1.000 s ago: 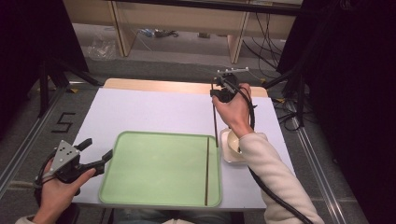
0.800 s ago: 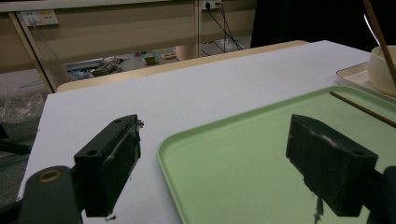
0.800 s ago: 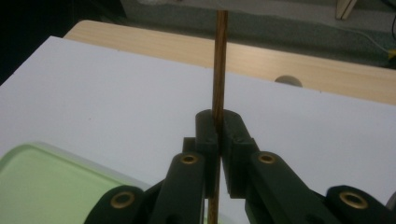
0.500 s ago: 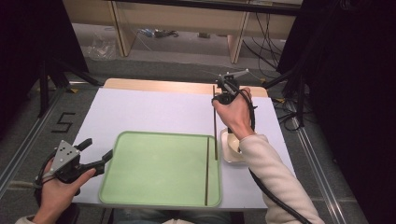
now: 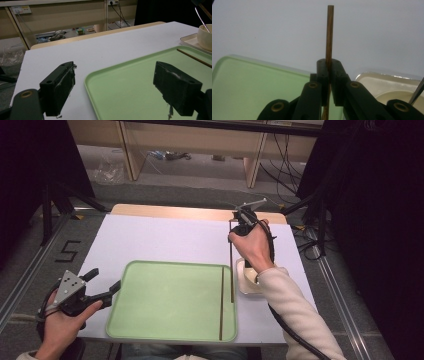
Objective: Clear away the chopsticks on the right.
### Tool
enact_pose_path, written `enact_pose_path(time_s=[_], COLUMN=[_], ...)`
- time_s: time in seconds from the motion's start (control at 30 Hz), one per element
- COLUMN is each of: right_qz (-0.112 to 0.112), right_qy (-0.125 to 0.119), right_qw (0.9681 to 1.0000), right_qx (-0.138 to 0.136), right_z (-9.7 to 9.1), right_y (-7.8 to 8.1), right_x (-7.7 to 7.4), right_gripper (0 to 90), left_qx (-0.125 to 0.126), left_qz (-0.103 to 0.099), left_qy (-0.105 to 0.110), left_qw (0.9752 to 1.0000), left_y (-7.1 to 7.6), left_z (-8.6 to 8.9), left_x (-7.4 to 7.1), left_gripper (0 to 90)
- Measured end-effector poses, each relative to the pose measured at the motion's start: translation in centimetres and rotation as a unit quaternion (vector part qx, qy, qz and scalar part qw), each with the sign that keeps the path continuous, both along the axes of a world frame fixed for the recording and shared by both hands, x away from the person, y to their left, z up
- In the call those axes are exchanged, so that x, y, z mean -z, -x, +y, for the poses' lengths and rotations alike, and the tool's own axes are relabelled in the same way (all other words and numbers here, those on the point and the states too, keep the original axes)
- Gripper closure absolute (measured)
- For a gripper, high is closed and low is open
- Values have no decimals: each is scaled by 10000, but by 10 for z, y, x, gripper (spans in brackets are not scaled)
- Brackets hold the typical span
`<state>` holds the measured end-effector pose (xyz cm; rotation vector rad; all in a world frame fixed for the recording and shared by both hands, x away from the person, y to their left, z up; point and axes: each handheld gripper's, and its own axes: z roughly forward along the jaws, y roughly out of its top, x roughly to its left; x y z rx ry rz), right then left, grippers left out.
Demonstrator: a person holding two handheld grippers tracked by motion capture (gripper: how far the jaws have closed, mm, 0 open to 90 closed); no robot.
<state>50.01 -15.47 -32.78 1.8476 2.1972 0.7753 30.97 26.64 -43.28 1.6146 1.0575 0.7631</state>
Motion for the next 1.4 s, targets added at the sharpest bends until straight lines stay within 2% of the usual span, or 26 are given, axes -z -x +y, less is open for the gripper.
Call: enact_pose_path(time_s=[0.03, 0.2, 0.23, 0.27, 0.37, 0.5, 0.53, 0.6, 0.63, 0.67, 0.7, 0.73, 0.77, 0.8, 0.87, 0.9, 0.93, 0.97, 1.0, 1.07, 1.13, 1.2, 1.27, 1.33, 1.37, 1.4], right_qz=[159, 452, 464, 581, 751, 1122, 1058, 1356, 1268, 1345, 1264, 1271, 1555, 1277, 1582, 1559, 1437, 1587, 1460, 1557, 1652, 1611, 1664, 1828, 1690, 1767], right_qy=[-61, -136, -101, -188, -186, -161, -128, -126, -108, -90, -26, -25, -117, 28, -42, -42, 31, -13, 66, 17, 1, 33, 47, -14, 71, 52], right_qw=[9998, 9983, 9984, 9972, 9960, 9921, 9933, 9890, 9909, 9896, 9914, 9914, 9862, 9916, 9864, 9869, 9893, 9866, 9891, 9876, 9857, 9867, 9857, 9824, 9854, 9840], right_qx=[132, 352, 306, 436, 448, 539, 438, 571, 441, 493, 334, 302, 561, 203, 442, 414, 233, 389, 198, 187, 332, 218, 258, 376, 206, 200], right_z=[2, 2, 0, 2, 1, 3, 2, 5, 3, 4, 2, 2, 6, 2, 6, 6, 3, 6, 4, 4, 7, 5, 7, 9, 7, 6], right_y=[1, 2, 2, 2, 1, 0, 0, 1, 0, 1, 1, 1, 2, 1, 2, 2, 1, 2, 2, 2, 3, 3, 3, 4, 4, 4], right_x=[0, 6, 8, 9, 14, 21, 25, 29, 34, 36, 41, 44, 43, 49, 51, 53, 57, 57, 60, 64, 66, 71, 72, 75, 78, 79], right_gripper=[873, 872, 873, 872, 873, 872, 873, 872, 872, 872, 872, 872, 872, 872, 872, 872, 872, 872, 872, 872, 872, 872, 872, 872, 872, 872], left_qx=[4, 4, 6, 6, 10, 8, 8, 9, 9, 9, 18, 18, 18, 17, 18, 21, 22, 22, 20, 23, 21, 21, 25, 27, 29, 27], left_qz=[0, -1, 0, 0, 10, 14, 16, 17, 23, 23, 26, 26, 27, 29, 32, 31, 33, 31, 32, 32, 31, 32, 35, 37, 36, 39], left_qy=[-6, -9, -7, -7, -12, -14, -16, -17, -17, -17, -23, -21, -24, -19, -22, -22, -24, -22, -23, -21, -20, -20, -19, -14, -18, -18], left_qw=[10000, 10000, 10000, 10000, 10000, 10000, 10000, 10000, 10000, 10000, 10000, 10000, 10000, 10000, 10000, 10000, 10000, 10000, 10000, 10000, 10000, 10000, 10000, 10000, 10000, 10000], left_y=[0, 0, 0, 0, 0, 0, 0, 0, 0, 0, 0, 0, 0, 0, 0, 0, 0, 0, 0, 0, 0, 0, 0, 0, 0, 0], left_z=[0, 0, 0, 0, 0, 0, 0, 0, 0, 0, 0, 0, 0, 0, 0, 0, 0, 0, 0, 0, 0, 0, 0, 0, 0, 0], left_x=[0, 0, 0, 0, 0, 0, 0, 0, 0, 0, 0, 0, 0, 0, 0, 0, 0, 0, 0, 0, 0, 0, 0, 0, 0, 0], left_gripper=[172, 172, 172, 172, 172, 172, 172, 172, 172, 172, 172, 172, 172, 172, 172, 172, 172, 172, 172, 172, 172, 172, 172, 172, 172, 172])
